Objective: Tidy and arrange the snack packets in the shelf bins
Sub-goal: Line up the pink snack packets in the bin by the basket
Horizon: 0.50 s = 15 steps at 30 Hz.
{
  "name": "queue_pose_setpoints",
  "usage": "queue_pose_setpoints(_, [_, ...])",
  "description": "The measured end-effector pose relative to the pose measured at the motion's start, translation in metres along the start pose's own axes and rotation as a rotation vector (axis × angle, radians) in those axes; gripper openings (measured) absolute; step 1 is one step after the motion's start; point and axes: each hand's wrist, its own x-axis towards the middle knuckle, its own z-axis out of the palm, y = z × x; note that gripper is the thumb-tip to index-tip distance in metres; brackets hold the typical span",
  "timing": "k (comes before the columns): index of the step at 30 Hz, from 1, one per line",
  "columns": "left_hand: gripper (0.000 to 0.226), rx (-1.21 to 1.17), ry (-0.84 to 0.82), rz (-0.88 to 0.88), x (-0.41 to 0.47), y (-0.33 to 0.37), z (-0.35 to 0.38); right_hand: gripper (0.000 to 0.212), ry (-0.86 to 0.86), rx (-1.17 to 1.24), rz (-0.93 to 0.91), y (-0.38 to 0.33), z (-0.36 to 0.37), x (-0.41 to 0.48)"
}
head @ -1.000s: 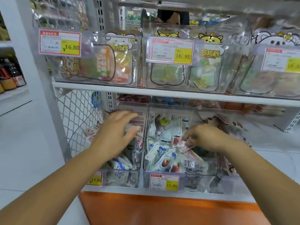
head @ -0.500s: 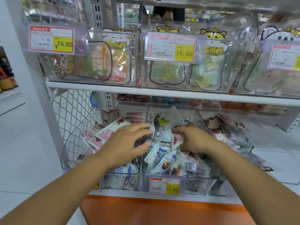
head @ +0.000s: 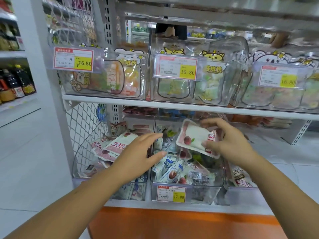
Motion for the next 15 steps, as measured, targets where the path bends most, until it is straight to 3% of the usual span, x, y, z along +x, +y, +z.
queue_pose_setpoints(5, [0.066, -0.444, 0.053, -0.143, 0.000, 0.018, -0.003, 0.059, -0.189, 0.282, -0.019, -0.026, 0.028, -0.013])
queue_pose_setpoints(7, [0.045, -0.606, 0.106, -0.174, 0.000, 0.018, -0.009, 0.056, -0.223, 0.320, -0.044, -0.029, 0.045, -0.008])
queue_pose_setpoints(9, [0.029, -0.653, 0.278, -0.244, -0.001, 0.008, -0.020, 0.047, -0.185, 0.259, -0.031, -0.021, 0.046, 0.006])
queue_pose_setpoints(12, [0.027, -0.575, 0.513, -0.332, -0.004, -0.012, -0.032, 0.024, -0.049, 0.013, 0.068, 0.002, 0.052, 0.022])
queue_pose_setpoints(13, [0.024, -0.483, 0.514, -0.305, -0.006, -0.014, -0.031, 0.019, -0.046, -0.078, 0.066, 0.007, 0.061, 0.022])
queue_pose_setpoints(15, [0.026, -0.289, 0.350, -0.194, -0.010, -0.007, -0.015, 0.023, -0.129, -0.209, 0.015, 0.010, 0.082, 0.015])
